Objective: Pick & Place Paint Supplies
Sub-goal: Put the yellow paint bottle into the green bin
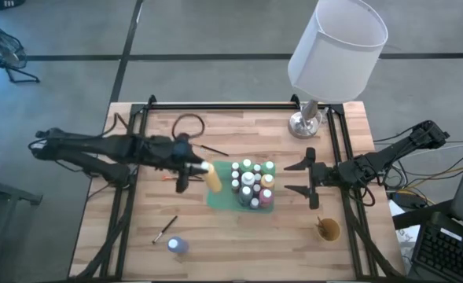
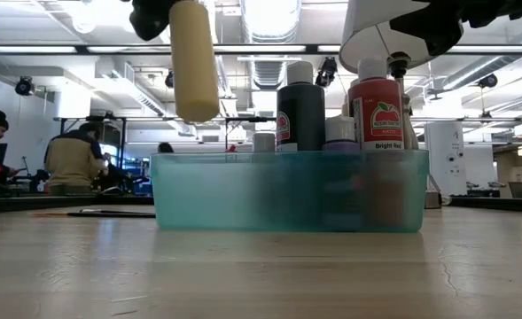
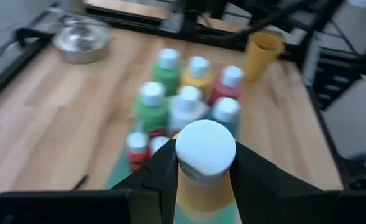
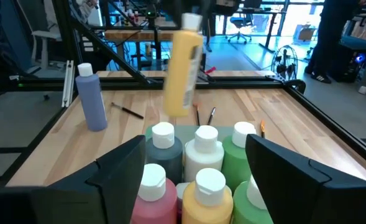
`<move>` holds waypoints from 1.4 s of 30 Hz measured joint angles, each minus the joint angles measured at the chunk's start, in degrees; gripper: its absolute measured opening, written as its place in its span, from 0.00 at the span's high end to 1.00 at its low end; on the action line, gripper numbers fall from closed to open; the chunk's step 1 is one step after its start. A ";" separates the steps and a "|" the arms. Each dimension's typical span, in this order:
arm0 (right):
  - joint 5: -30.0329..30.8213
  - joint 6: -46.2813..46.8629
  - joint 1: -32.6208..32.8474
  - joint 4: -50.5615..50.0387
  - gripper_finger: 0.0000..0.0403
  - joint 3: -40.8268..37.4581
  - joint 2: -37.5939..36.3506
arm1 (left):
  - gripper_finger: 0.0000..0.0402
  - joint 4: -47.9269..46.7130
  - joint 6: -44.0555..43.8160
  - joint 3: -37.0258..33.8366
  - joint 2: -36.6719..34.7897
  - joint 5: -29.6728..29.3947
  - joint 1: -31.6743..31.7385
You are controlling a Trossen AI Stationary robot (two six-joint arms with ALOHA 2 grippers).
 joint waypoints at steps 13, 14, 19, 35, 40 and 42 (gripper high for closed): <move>0.00 0.21 0.00 0.04 0.29 -0.01 -0.01 | 0.69 4.62 2.62 0.24 8.52 -0.45 -5.93; 0.00 0.20 0.00 0.04 0.29 -0.01 -0.02 | 0.69 5.03 2.93 0.37 9.29 -0.45 -5.93; 0.00 0.20 0.00 0.02 0.27 -0.02 -0.02 | 0.70 5.93 4.90 1.97 13.10 -0.45 -5.93; 0.00 0.65 0.00 -0.01 0.36 -0.22 -0.01 | 0.70 2.60 9.26 1.66 16.16 -10.96 -4.04; -0.02 0.74 0.00 0.00 0.39 -0.21 0.00 | 0.69 6.52 9.21 -0.76 16.15 -10.41 -0.27; -0.01 0.76 0.00 0.00 0.39 -0.20 0.00 | 0.69 7.74 9.00 -1.93 16.15 -8.81 1.54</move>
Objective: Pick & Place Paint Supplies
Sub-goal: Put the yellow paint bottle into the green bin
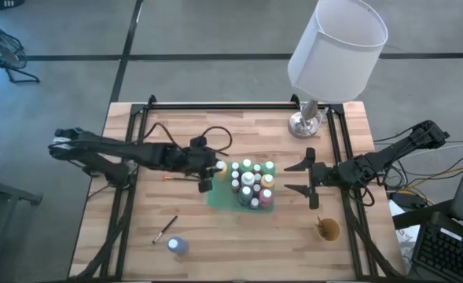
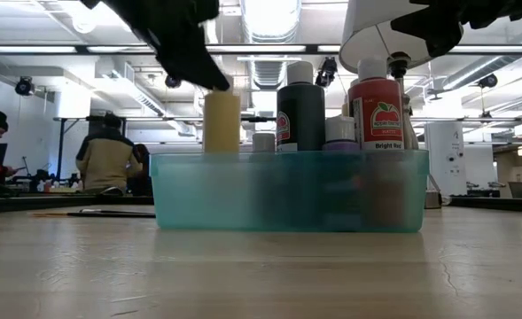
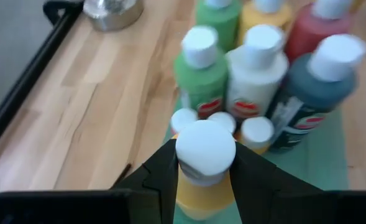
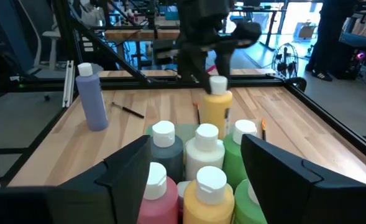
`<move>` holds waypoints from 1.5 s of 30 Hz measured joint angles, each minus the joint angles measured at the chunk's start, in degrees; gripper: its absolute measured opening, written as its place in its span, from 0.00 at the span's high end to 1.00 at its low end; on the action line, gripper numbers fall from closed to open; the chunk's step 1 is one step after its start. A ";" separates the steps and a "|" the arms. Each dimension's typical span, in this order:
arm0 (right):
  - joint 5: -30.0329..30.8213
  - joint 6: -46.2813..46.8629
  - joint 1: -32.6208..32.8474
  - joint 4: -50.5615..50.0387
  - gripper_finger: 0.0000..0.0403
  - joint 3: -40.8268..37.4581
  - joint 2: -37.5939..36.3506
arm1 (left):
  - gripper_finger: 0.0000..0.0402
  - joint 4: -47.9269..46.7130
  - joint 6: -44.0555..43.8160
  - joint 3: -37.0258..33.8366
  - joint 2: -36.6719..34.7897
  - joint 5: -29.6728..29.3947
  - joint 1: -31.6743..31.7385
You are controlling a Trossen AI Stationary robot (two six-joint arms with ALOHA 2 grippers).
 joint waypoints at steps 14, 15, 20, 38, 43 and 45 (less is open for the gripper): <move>-0.02 -0.17 0.00 0.00 0.33 -0.02 -0.02 | 0.69 4.21 -1.81 -2.14 2.31 6.28 7.26; -0.02 -0.19 0.00 0.00 0.32 -0.01 0.00 | 0.69 4.34 -1.72 -2.16 2.75 6.24 7.28; -0.02 -0.17 0.01 -0.03 0.30 -0.16 0.00 | 0.69 6.70 -1.55 -2.22 4.30 6.43 7.50; -0.02 -0.15 0.00 -0.02 0.28 -0.76 0.00 | 0.62 8.70 -1.70 -2.24 5.86 7.78 7.95; -0.02 -0.13 0.02 -0.02 0.32 -0.76 0.00 | 0.61 8.27 -2.09 -2.28 5.44 7.71 7.98; -0.02 -0.15 0.00 -0.02 0.33 -0.76 0.00 | 0.61 7.98 -2.09 -2.32 4.97 7.67 7.98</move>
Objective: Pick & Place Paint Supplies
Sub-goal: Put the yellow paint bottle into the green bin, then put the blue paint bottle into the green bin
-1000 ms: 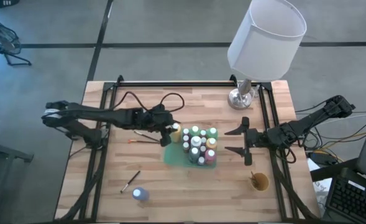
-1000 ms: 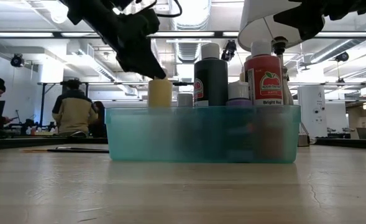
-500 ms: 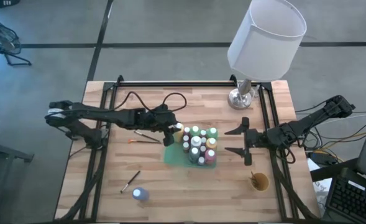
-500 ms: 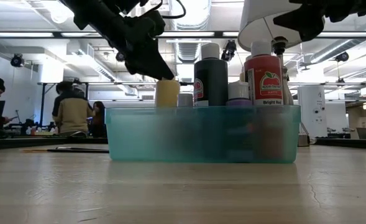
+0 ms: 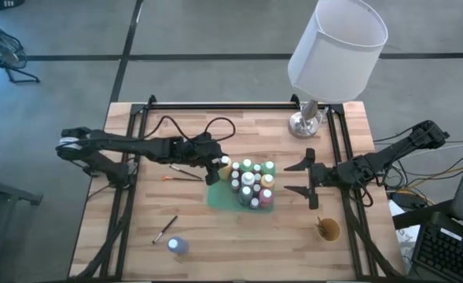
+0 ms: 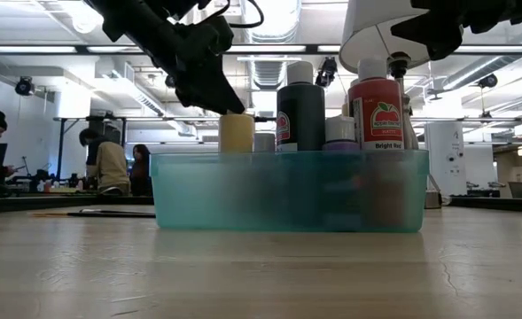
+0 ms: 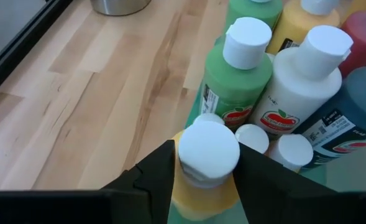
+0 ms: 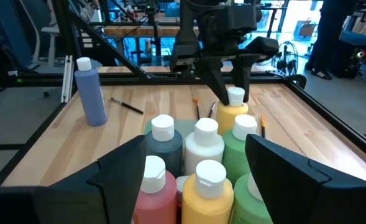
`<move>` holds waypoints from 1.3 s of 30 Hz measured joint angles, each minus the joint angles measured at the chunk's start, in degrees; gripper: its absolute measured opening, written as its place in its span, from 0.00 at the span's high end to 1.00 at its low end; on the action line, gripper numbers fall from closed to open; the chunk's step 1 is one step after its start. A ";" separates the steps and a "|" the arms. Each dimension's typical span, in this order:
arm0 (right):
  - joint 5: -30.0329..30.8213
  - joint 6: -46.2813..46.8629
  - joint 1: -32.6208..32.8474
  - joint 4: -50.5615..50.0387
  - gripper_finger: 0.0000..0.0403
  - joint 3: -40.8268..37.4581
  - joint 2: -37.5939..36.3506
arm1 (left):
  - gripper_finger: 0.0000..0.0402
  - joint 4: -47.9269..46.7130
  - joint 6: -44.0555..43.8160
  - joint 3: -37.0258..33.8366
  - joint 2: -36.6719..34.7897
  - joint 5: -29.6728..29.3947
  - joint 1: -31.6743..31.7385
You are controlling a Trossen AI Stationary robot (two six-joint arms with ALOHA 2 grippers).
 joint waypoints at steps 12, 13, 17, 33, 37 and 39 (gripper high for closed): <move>-0.01 0.00 0.00 0.01 0.39 0.00 -0.01 | 0.44 -1.50 -0.96 0.16 -3.04 -0.04 0.00; -0.01 0.00 0.02 -0.02 0.39 0.00 -0.02 | 0.43 -3.08 -0.89 0.74 -3.40 0.04 0.00; -0.02 -0.01 0.01 0.02 0.37 0.00 0.00 | 0.43 -9.76 -0.75 4.72 -5.55 0.30 0.00; -0.02 0.26 0.02 -0.02 0.26 -0.09 -0.02 | 0.43 -34.58 -12.28 21.24 -13.32 2.20 -10.37; -0.02 0.31 0.00 0.00 0.24 -0.10 0.00 | 0.43 -34.77 -15.39 21.43 -15.00 1.48 -18.39; -0.02 0.49 0.02 0.02 0.23 -0.09 0.00 | 0.43 -34.84 -16.93 21.41 -15.55 0.27 -23.06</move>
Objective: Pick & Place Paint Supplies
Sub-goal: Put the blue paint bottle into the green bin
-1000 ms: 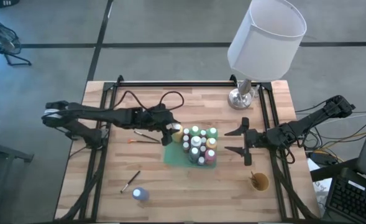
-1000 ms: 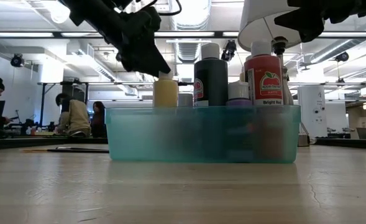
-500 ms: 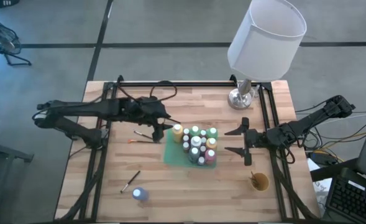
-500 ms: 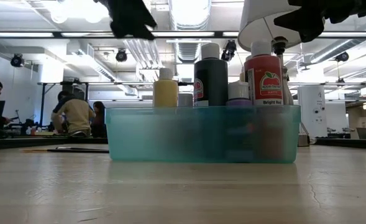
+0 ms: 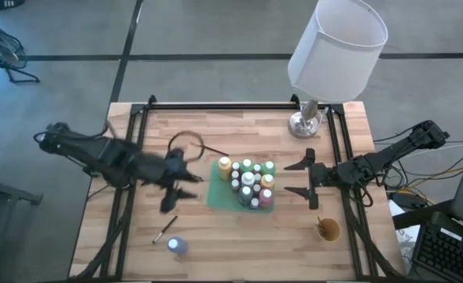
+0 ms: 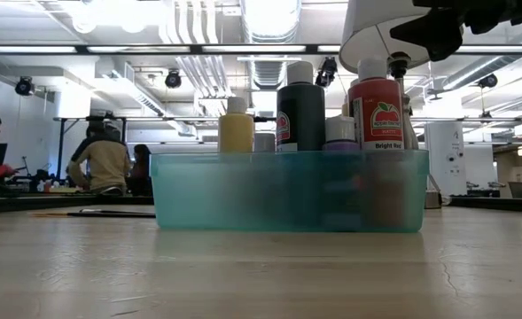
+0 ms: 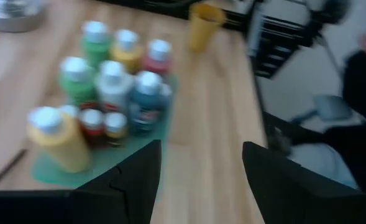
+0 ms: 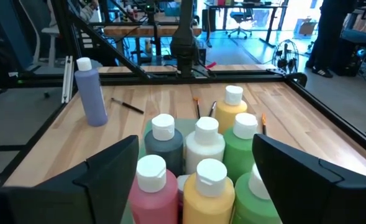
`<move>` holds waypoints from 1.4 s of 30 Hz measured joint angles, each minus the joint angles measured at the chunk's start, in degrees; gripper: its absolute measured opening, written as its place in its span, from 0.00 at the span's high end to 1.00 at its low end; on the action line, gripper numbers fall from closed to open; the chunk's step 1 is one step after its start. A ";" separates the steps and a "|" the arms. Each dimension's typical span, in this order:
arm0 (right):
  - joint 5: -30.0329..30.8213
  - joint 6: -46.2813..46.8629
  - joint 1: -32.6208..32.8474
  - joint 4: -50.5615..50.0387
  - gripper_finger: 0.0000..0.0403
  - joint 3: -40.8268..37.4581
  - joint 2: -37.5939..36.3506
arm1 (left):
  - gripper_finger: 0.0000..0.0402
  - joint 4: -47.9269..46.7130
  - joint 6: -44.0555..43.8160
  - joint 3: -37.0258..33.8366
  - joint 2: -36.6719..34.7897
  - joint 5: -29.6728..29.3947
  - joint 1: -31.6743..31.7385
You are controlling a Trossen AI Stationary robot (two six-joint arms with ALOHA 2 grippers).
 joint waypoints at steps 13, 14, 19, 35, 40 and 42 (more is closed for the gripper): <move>0.00 0.91 -0.02 -0.01 0.18 -0.02 -0.01 | 0.43 -7.66 -16.40 -0.42 0.48 -20.06 -32.82; 0.01 0.93 -0.02 -0.02 0.18 -0.02 -0.01 | 0.43 -8.19 -17.40 -0.42 0.86 -21.24 -35.19; 0.01 1.04 -0.02 0.00 0.20 -0.02 -0.01 | 0.43 -8.39 -19.10 -0.76 4.11 -24.04 -43.95; 0.02 1.04 -0.02 0.02 0.30 -0.02 0.00 | 0.43 -6.33 -23.53 -3.28 12.92 -26.28 -44.50; 0.02 1.02 -0.02 0.02 0.29 -0.02 -0.02 | 0.43 -6.13 -23.54 -3.28 14.47 -28.28 -44.13; 0.02 1.02 -0.02 0.02 0.27 -0.02 0.00 | 0.43 -6.13 -23.65 -3.28 15.21 -28.32 -43.92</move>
